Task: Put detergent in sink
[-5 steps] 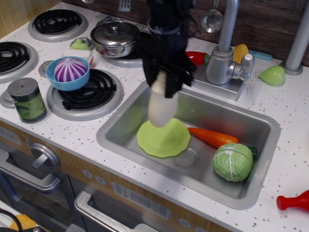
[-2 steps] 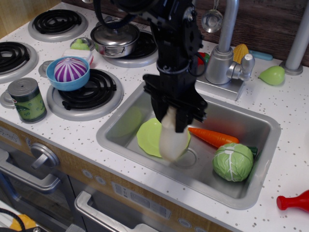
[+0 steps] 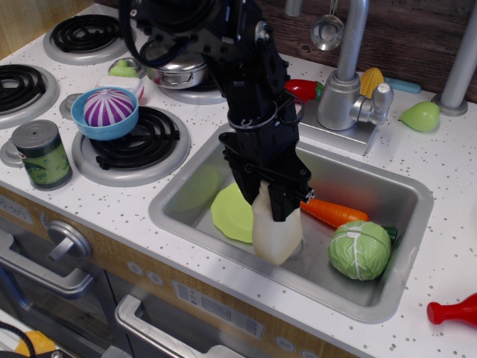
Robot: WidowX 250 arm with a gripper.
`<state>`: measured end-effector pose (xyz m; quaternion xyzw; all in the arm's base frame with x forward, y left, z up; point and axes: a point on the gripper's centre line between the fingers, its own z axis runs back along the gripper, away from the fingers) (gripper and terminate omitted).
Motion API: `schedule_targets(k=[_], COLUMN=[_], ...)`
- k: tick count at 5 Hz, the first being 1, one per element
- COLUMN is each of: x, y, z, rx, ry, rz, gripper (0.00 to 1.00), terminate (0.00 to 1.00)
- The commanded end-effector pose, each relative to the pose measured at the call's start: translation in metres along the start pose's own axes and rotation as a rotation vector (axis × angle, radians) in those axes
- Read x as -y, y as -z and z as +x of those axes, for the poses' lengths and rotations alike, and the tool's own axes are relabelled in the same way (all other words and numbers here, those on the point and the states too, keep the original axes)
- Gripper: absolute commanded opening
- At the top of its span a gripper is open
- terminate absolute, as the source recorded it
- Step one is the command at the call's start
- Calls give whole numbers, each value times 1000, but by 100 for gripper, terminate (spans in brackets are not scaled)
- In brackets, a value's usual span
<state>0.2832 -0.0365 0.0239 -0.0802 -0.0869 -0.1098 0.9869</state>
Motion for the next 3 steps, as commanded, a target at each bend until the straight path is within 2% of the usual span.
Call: schedule_targets(k=[1, 2, 3], x=[-1, -1, -1], y=[-11, -11, -11], z=[8, 8, 8], rx=[69, 69, 69], ry=[24, 24, 24], rz=[17, 17, 17], gripper=[100, 100, 100], terminate=[0, 0, 100])
